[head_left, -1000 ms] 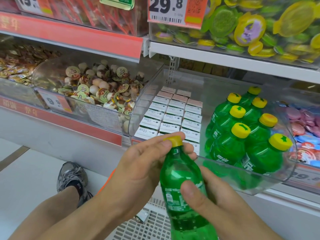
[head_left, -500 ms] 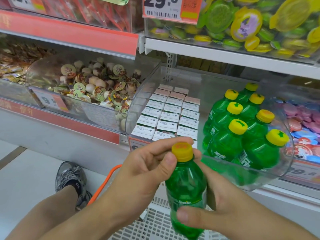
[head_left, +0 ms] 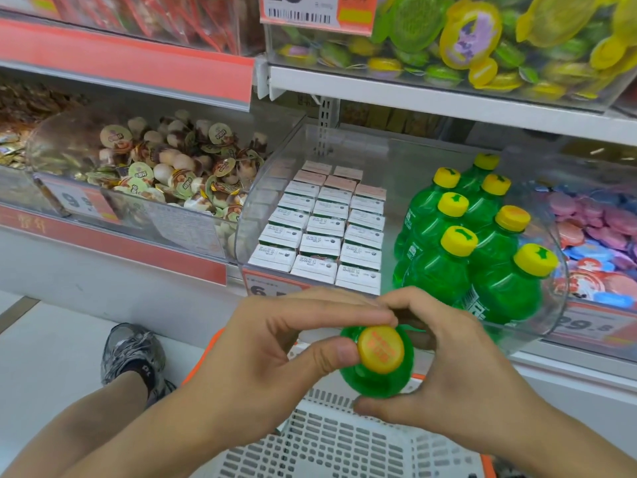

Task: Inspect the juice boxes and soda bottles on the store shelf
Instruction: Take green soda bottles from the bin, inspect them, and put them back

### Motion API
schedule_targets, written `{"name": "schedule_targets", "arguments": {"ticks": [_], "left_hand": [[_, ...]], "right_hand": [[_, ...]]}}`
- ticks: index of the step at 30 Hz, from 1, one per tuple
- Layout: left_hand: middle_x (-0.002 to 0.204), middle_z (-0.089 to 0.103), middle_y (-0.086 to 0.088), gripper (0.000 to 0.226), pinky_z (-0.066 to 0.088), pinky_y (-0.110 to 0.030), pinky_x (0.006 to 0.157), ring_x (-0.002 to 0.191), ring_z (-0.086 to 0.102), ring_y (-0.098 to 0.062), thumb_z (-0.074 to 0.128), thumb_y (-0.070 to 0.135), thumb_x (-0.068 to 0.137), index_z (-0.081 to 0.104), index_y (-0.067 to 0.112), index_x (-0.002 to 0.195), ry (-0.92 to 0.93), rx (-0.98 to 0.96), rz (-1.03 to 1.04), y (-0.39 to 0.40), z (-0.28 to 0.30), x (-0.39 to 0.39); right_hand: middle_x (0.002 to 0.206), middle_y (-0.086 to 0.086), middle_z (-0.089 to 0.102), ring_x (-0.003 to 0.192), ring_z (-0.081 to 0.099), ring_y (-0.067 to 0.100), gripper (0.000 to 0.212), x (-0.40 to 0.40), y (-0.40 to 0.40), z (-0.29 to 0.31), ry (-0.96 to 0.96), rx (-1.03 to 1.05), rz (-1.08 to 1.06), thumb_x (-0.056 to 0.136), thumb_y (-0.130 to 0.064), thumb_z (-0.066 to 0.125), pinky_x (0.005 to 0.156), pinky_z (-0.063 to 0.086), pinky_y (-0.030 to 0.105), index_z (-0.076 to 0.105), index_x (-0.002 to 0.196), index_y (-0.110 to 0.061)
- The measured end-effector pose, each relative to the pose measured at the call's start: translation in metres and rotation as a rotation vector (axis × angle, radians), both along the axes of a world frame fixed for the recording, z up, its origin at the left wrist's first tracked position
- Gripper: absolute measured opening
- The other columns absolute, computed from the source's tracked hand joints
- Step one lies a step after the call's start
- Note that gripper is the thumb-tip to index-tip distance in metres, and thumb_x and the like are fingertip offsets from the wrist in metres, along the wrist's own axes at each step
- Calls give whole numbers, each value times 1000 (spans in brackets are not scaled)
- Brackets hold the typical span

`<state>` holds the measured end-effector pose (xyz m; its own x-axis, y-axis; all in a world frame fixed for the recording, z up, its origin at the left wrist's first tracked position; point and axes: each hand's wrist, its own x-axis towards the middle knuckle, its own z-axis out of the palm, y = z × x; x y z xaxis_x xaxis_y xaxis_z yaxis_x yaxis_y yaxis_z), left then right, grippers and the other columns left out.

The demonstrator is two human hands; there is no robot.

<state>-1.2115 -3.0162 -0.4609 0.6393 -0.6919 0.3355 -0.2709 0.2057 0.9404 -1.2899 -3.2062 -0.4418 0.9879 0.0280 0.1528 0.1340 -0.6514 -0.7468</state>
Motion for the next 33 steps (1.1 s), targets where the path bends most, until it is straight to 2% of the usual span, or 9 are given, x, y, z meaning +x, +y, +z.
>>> {"name": "schedule_targets", "arguments": {"ticks": [7,14,18,21,24,26,29,31,33], "left_hand": [[115,72,-5,30,51,-39,94,113,65,-29,67,32,89,73,16,114,-11,16,-7,-1,0,-1],[115,72,-4,29,51,-40,94,113,64,-29,67,32,89,74,18,114,-30,23,6,-2,0,-2],[124,69,0,42,50,-38,100,122,61,-23,67,39,88,66,25,127,59,-4,9,-2,3,-2],[133,63,-3,58,48,-35,103,128,56,-25,71,34,87,52,22,140,99,21,-3,-3,1,-1],[127,68,2,48,52,-28,96,123,61,-20,70,33,84,61,29,131,169,48,69,-4,-4,0],[121,72,2,41,55,-25,88,114,66,-18,72,31,82,68,26,122,209,-5,121,-5,-5,-1],[110,76,-3,37,59,-28,78,102,72,-21,75,27,74,75,23,111,338,-158,224,-7,-4,-2],[111,75,-8,47,60,-35,77,102,72,-25,82,38,69,75,20,112,437,-233,254,-6,-4,-1],[116,73,-10,53,59,-41,81,108,70,-28,80,43,76,71,13,119,494,-245,291,-7,-6,-2]], "right_hand": [[100,-23,68,97,68,-1,64,2,0,0,-8,-32,44,53,-31,99,84,54,19,55,101,-36],[101,-22,68,96,69,2,64,3,-1,-2,-64,-48,32,54,-28,98,81,55,24,56,102,-37],[97,-18,74,91,72,4,64,2,0,1,-64,48,-25,49,-27,101,79,56,20,66,102,-31],[89,-8,77,80,72,11,57,2,4,1,12,217,-69,45,-37,100,69,58,32,73,95,-32],[90,-4,77,82,72,18,59,1,11,-5,11,359,-131,46,-59,93,72,60,38,73,96,-35],[96,-4,76,89,71,18,58,0,17,-7,8,452,-159,51,-65,87,76,61,39,72,100,-36],[108,-7,74,101,70,13,45,1,21,-3,101,665,-96,64,-51,77,78,57,29,72,107,-37],[113,-21,72,106,67,-2,48,1,22,-1,238,789,-85,59,-49,70,84,50,26,72,107,-50],[106,-39,67,101,59,-21,42,1,21,-1,297,806,-144,60,-48,73,88,42,22,68,98,-64]]}}
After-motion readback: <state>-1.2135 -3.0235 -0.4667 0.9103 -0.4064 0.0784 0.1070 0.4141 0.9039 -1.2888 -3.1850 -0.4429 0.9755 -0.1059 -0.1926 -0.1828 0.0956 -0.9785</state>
